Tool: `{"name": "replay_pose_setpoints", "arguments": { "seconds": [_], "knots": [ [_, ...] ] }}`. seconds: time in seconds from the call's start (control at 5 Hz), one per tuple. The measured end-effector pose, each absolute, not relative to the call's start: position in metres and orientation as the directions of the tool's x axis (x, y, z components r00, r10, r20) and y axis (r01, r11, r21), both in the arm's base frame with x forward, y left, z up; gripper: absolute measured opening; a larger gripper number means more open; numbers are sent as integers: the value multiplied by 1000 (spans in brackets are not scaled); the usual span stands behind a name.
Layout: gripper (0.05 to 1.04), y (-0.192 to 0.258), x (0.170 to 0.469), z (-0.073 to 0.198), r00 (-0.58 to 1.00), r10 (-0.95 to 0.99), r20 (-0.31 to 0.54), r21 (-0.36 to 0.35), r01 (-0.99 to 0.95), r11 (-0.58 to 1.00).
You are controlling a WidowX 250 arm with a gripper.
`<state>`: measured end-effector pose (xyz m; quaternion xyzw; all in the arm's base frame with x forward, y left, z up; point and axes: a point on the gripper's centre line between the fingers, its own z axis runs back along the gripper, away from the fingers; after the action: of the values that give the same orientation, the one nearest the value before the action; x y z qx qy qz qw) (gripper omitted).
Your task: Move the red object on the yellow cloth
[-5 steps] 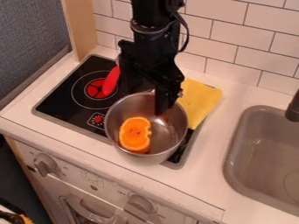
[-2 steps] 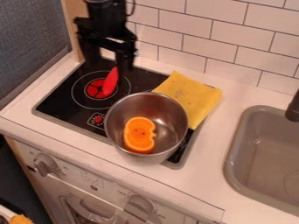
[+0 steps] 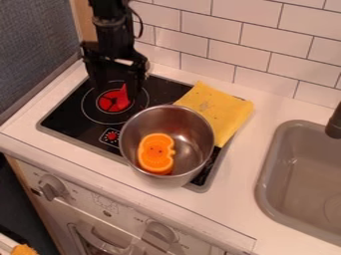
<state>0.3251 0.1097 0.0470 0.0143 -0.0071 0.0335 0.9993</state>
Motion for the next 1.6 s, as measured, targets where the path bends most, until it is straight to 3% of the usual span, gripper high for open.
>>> {"name": "replay_pose_setpoints", "arguments": {
  "seconds": [0.6, 0.8, 1.0, 1.2, 1.4, 1.6],
  "knots": [
    [1001, 137, 348, 26, 982, 189, -6, 66, -188, 980],
    [934, 139, 350, 25, 981, 193, -7, 76, -192, 978],
    [770, 133, 346, 14, 977, 212, 0, 54, -211, 976],
    [895, 125, 336, 7, 972, 236, -2, 19, -236, 972],
    [960, 122, 337, 7, 969, 245, 3, 14, -245, 969],
    [678, 120, 342, 7, 973, 231, 25, 30, -232, 972]
  ]
}}
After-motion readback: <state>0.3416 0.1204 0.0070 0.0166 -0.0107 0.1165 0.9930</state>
